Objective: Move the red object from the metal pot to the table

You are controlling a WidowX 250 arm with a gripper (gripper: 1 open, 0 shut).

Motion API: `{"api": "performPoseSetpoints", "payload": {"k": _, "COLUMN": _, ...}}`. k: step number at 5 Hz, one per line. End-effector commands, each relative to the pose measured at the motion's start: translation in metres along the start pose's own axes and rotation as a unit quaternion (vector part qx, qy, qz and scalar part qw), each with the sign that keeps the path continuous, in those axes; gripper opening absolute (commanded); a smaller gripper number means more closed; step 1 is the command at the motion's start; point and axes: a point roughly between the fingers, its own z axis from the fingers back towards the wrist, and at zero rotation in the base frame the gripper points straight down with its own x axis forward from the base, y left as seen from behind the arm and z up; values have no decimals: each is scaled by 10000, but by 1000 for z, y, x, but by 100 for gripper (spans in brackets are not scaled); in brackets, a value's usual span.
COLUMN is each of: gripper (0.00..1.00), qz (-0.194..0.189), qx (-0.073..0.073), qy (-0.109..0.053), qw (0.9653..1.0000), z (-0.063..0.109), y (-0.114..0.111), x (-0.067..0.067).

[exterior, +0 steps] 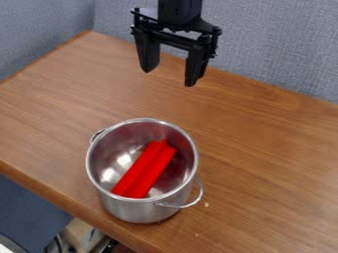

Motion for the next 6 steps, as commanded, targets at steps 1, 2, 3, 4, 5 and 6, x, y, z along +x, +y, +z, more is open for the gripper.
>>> {"api": "performPoseSetpoints", "payload": {"k": 1, "gripper": 100, "qz": -26, "qx": -5, "qy": 93, "qw": 10000, "z": -9, "y": 0, "x": -3}}
{"api": "performPoseSetpoints", "payload": {"k": 2, "gripper": 100, "qz": -176, "qx": -47, "qy": 183, "qw": 9997, "z": -18, "y": -4, "x": -19}}
{"api": "performPoseSetpoints", "payload": {"k": 3, "gripper": 100, "qz": -431, "qx": -13, "qy": 32, "qw": 9991, "z": -16, "y": -3, "x": -38}}
{"api": "performPoseSetpoints", "payload": {"k": 4, "gripper": 100, "qz": -684, "qx": -38, "qy": -52, "qw": 9976, "z": -16, "y": 6, "x": -61}}
{"api": "performPoseSetpoints", "payload": {"k": 5, "gripper": 100, "qz": -1105, "qx": -8, "qy": -111, "qw": 9938, "z": -28, "y": 8, "x": -77}}
{"api": "performPoseSetpoints", "payload": {"k": 6, "gripper": 100, "qz": -1518, "qx": -9, "qy": -47, "qw": 9884, "z": -48, "y": 7, "x": -83}}
